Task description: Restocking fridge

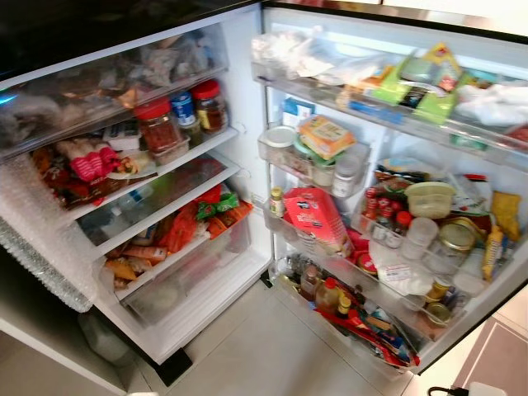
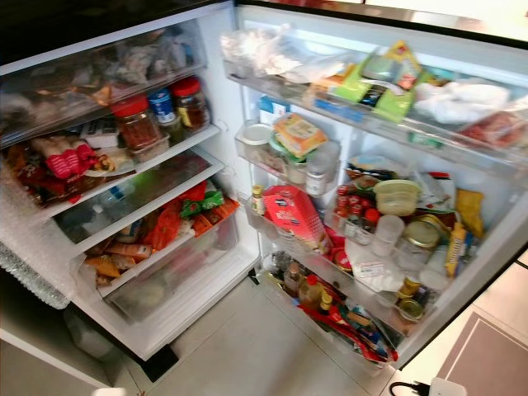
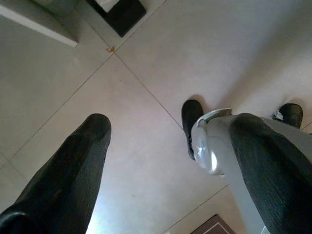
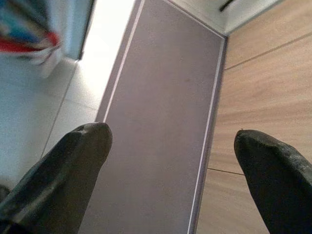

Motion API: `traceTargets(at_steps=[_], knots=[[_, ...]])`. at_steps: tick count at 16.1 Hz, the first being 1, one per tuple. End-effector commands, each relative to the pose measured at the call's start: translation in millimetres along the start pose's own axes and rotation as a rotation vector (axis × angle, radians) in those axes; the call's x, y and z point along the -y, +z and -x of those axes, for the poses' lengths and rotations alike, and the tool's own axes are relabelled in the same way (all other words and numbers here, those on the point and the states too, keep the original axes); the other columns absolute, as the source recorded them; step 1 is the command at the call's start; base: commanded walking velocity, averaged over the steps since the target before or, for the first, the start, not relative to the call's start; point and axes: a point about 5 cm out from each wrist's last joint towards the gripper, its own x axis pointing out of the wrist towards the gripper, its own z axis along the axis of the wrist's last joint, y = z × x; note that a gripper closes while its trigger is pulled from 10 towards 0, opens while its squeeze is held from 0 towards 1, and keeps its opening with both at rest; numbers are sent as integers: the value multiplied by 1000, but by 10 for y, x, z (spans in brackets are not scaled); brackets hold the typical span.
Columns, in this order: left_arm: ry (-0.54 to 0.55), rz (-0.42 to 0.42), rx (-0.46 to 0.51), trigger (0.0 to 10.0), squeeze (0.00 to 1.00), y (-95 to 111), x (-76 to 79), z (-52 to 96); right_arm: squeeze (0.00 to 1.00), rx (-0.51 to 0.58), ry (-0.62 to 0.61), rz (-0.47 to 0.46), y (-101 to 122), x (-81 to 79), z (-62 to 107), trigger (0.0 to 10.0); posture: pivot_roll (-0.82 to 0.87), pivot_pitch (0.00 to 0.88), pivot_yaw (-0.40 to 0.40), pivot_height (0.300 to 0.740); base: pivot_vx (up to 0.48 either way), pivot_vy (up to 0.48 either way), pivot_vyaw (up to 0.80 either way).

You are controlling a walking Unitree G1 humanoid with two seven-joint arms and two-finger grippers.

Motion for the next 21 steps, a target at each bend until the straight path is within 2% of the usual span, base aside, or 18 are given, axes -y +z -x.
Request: traceTargets(at_steps=[1, 3, 6, 10, 14, 16, 21], knots=[[23, -25, -23, 10000, 0, -31, -68, 10, 0, 31, -22, -31, 77, 78, -33, 10000, -82, 0, 55, 740, 0, 0, 0], [23, -27, -23, 10000, 0, -27, -68, 9, 0, 54, 1, -63, 106, 108, -46, 10000, -83, 0, 55, 740, 0, 0, 0], [26, -43, -30, 10000, 0, -57, -148, 29, 0, 73, -6, -108, 85, 254, -75, 10000, -87, 0, 57, 740, 0, 0, 0], [45, -43, -37, 10000, 0, -86, -328, 69, 0, 64, -139, -122, 16, 599, -122, 10000, -92, 0, 60, 740, 0, 0, 0], [55, -43, -42, 10000, 0, -124, -436, 104, 0, 79, -186, -173, 54, 743, -144, 10000, -90, 0, 62, 740, 0, 0, 0], [52, -43, -46, 10000, 0, -154, -432, 112, 0, 96, -181, -190, 114, 742, -154, 10000, -88, 0, 64, 740, 0, 0, 0], [22, -52, -18, 10000, 0, 85, -161, -4, 0, 133, -190, -193, 225, 748, -167, 10000, -84, 0, 66, 740, 0, 0, 0]])
